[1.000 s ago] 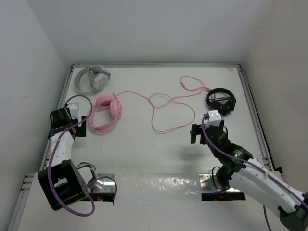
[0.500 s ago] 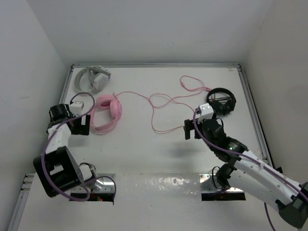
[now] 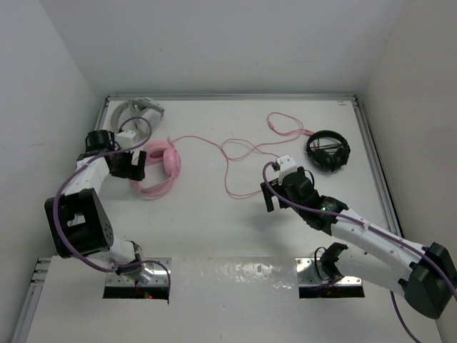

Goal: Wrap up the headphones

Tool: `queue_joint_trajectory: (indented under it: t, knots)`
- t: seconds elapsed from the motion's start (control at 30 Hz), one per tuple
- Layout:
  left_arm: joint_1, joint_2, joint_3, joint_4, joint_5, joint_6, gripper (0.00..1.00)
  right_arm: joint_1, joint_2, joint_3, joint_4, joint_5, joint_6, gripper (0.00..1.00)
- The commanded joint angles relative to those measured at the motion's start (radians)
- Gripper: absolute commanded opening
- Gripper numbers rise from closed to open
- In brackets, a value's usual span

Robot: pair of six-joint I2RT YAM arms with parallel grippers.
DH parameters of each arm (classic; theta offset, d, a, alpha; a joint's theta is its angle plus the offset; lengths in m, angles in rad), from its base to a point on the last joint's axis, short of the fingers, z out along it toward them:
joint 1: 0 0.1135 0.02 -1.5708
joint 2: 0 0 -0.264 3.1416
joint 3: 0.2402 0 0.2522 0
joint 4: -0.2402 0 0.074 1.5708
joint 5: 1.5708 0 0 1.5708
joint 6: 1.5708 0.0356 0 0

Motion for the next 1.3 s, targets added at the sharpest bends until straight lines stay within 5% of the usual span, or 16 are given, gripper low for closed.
queue_joint_trajectory:
  t: [0.0,0.17,0.3,0.4,0.43,0.63,0.8,0.83,0.93,1.27]
  knots:
    - [-0.112,-0.003,-0.001,0.078,-0.116,-0.046,1.0,0.0,0.002,0.034,0.075,-0.019,-0.012,0.99]
    - [-0.155,0.215,-0.007,0.16,-0.397,-0.064,0.92,0.0,0.016,0.031,0.078,-0.009,-0.028,0.99]
    - [-0.164,0.347,0.019,0.133,-0.322,-0.046,0.72,0.0,0.014,0.022,0.08,-0.015,-0.029,0.99]
    - [-0.221,0.373,0.028,0.162,-0.316,-0.053,0.09,0.0,0.014,0.011,0.092,-0.007,-0.04,0.99]
    - [-0.225,0.376,0.03,0.169,-0.316,-0.052,0.0,0.0,0.019,0.012,0.086,-0.007,-0.045,0.98]
    - [-0.294,0.165,0.161,0.053,-0.208,-0.038,0.0,0.0,0.008,0.069,0.02,-0.071,-0.086,0.93]
    - [-0.735,-0.084,0.223,0.091,-0.61,0.022,0.0,0.0,-0.07,0.163,0.041,-0.15,-0.129,0.98]
    - [-0.843,-0.076,0.265,0.087,-0.694,0.023,0.0,0.0,-0.101,0.173,0.079,-0.159,-0.132,0.99]
    - [-0.935,0.019,0.403,0.004,-0.747,-0.01,0.0,0.002,-0.144,0.195,0.141,-0.197,-0.126,0.99]
    - [-1.049,0.168,0.6,-0.079,-0.773,-0.055,0.0,0.002,-0.04,0.27,0.178,-0.185,-0.187,0.99]
